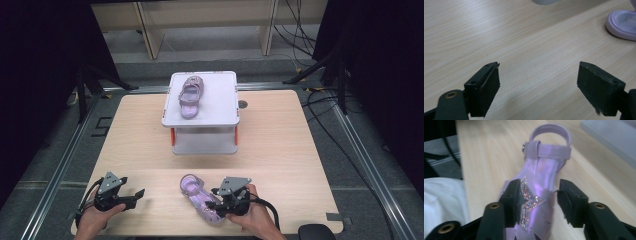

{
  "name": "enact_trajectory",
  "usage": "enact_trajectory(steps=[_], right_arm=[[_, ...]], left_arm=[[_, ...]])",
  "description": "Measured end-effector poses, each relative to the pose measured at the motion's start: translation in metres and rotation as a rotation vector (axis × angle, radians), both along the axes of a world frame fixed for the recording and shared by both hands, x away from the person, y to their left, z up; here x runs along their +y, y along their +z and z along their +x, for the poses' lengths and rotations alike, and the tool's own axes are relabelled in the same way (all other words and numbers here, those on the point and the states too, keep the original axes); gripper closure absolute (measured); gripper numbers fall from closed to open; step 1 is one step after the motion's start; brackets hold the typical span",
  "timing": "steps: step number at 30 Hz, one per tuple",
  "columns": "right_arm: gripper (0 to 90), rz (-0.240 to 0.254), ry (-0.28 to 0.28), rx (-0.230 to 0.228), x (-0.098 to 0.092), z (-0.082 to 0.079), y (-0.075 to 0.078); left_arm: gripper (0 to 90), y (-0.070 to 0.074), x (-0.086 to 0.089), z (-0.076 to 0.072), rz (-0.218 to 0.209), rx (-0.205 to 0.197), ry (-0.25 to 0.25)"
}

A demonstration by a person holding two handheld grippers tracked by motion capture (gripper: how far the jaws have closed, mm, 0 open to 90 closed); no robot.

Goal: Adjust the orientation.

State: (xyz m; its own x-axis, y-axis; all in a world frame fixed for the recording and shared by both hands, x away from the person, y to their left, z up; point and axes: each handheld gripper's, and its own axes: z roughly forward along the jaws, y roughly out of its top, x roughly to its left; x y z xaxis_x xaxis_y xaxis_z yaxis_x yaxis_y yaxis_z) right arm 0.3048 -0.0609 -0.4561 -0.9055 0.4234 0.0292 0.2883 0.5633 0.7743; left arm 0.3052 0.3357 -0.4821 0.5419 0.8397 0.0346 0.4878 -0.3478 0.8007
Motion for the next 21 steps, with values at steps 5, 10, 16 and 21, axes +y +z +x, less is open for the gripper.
enact_trajectory(steps=[5, 10, 16, 21], right_arm=[[39.8, 0.049, -0.029, 0.005, -0.005, 0.001, 0.004], [34.5, 0.046, 0.006, 0.016, 0.003, -0.005, -0.001], [28.5, -0.032, 0.03, -0.003, 0.012, -0.009, -0.011], [30.4, -0.096, 0.036, -0.041, 0.01, -0.009, -0.007]], left_arm=[[17.8, -0.001, -0.001, -0.001, -0.028, 0.0, 0.007], [17.8, -0.001, -0.002, -0.001, -0.027, 0.0, 0.01], [17.9, 0.0, 0.0, 0.0, 0.001, 0.001, 0.002], [17.9, -0.001, -0.002, -0.001, -0.026, 0.001, 0.006]])
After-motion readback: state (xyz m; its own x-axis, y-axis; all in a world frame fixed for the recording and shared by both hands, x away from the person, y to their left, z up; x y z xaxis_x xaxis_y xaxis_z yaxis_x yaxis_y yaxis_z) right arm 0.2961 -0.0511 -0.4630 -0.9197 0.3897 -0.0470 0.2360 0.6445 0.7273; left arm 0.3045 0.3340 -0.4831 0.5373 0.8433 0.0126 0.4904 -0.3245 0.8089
